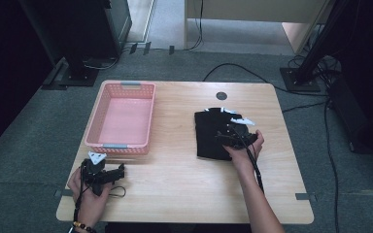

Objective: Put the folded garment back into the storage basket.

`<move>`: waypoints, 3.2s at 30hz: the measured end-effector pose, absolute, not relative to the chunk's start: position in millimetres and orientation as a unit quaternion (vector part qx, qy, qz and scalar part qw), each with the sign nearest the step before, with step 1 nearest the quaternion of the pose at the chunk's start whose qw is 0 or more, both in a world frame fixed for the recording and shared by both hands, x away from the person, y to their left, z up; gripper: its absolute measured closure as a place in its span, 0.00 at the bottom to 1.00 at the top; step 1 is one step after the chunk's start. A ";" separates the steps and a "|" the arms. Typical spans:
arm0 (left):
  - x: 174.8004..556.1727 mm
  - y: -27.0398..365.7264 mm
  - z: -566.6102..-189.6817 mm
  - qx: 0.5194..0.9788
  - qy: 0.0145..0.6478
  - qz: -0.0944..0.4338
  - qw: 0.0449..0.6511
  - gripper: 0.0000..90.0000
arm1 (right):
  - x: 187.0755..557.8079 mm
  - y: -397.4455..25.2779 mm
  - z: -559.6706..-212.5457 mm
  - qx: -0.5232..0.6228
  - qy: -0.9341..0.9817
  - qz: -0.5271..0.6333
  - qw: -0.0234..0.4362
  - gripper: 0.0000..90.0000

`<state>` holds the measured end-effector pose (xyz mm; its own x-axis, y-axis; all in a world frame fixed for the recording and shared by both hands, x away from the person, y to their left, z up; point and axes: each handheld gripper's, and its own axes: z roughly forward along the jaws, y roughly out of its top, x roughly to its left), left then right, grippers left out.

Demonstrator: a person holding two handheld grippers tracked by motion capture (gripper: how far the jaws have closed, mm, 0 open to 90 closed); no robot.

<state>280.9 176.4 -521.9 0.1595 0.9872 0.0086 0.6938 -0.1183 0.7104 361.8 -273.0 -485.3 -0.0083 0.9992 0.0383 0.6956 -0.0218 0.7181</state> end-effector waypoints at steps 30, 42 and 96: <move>279.5 176.5 -522.0 0.704 0.596 0.252 0.292 0.00 | 398.1 -242.0 -506.1 0.641 0.671 0.259 0.268 0.00; 279.5 176.5 -522.0 0.705 0.596 0.252 0.292 0.00 | 397.3 -241.8 -525.8 0.640 0.656 0.294 0.270 0.01; 279.5 176.5 -522.0 0.706 0.595 0.252 0.292 0.00 | 377.3 -186.8 -448.3 0.577 0.663 0.407 0.250 0.84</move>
<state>279.5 176.5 -522.0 0.1663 0.9860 0.0078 0.6924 -0.1224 0.7111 377.3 -186.8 -448.3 -0.2097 0.9678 0.1390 0.5616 0.0029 0.8274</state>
